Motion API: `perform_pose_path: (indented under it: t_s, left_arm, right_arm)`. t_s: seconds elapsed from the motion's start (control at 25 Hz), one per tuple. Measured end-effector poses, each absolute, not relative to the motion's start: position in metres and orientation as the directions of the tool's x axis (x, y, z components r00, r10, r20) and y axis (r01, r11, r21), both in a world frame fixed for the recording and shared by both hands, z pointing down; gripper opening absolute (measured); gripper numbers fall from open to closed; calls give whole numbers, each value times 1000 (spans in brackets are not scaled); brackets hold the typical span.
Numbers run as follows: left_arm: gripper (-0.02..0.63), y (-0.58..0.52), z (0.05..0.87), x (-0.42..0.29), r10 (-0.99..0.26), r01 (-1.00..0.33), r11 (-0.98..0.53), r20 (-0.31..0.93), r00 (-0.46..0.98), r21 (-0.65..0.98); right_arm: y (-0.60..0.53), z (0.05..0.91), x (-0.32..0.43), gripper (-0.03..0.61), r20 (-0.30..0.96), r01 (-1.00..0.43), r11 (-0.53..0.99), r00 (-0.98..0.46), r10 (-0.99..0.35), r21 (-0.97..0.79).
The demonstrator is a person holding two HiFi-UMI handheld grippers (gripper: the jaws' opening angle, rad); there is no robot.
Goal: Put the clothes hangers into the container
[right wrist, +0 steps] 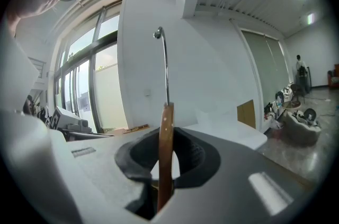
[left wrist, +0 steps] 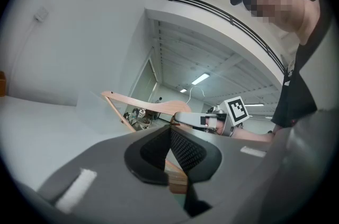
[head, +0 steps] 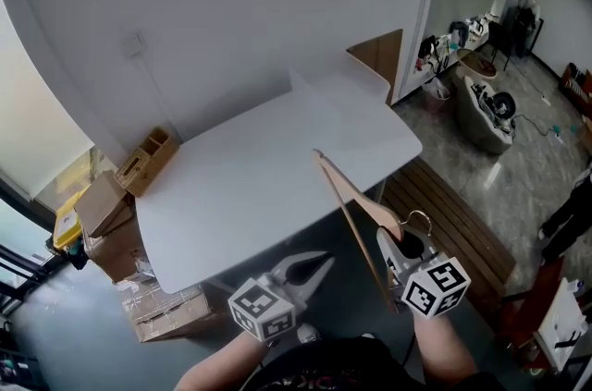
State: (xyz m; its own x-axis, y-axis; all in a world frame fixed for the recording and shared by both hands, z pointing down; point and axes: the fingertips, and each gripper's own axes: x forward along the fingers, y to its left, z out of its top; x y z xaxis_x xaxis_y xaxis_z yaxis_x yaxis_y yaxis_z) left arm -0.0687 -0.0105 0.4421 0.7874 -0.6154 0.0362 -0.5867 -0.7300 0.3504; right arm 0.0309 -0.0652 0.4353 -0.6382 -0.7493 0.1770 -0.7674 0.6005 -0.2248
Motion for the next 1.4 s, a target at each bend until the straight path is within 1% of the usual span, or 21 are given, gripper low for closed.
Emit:
perform_pose_path:
  t_s: [0.24, 0.52, 0.92, 1.4]
  left_arm:
    - [5, -23, 436, -89, -633, -604, -724, 24, 774, 333]
    - [5, -45, 435, -86, -648, -618, -714, 25, 762, 328]
    - [5, -117, 420, -77, -715, -681, -664, 5, 699, 307]
    - [5, -199, 424, -77, -771, -733, -604, 5, 637, 313]
  right_arm:
    - [-85, 422, 18, 58, 149, -776, 598, -628, -764, -203]
    - [-122, 411, 20, 57, 138, -769, 614, -638, -758, -177]
    - [-225, 391, 37, 57, 120, -748, 648, -663, -739, -145]
    - [-343, 376, 38, 57, 139, -734, 668, -679, -721, -117]
